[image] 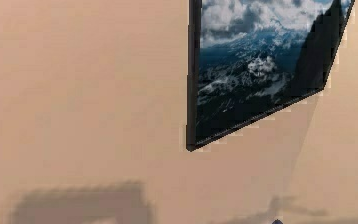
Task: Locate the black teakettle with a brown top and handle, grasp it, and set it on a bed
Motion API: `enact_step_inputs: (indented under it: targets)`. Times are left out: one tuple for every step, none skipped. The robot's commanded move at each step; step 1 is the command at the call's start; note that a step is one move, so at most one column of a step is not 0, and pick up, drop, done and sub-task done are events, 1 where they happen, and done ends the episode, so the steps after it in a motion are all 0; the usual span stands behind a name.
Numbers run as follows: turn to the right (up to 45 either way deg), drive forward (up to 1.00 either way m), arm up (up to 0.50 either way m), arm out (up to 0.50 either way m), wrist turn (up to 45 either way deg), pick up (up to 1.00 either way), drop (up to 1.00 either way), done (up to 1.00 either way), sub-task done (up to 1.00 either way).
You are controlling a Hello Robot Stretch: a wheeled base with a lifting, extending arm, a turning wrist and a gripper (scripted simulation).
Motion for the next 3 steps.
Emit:
enact_step_inputs:
  targets:
    - [0.0, 0.00, 0.00, 0.00, 18.0, 0.00, 0.00, 0.00, 0.00]
    - [0.0, 0.00, -0.14, 0.00, 0.0, 0.00, 0.00, 0.00, 0.00]
    - [0.0, 0.00, 0.00, 0.00, 0.0, 1.00, 0.00, 0.00, 0.00]
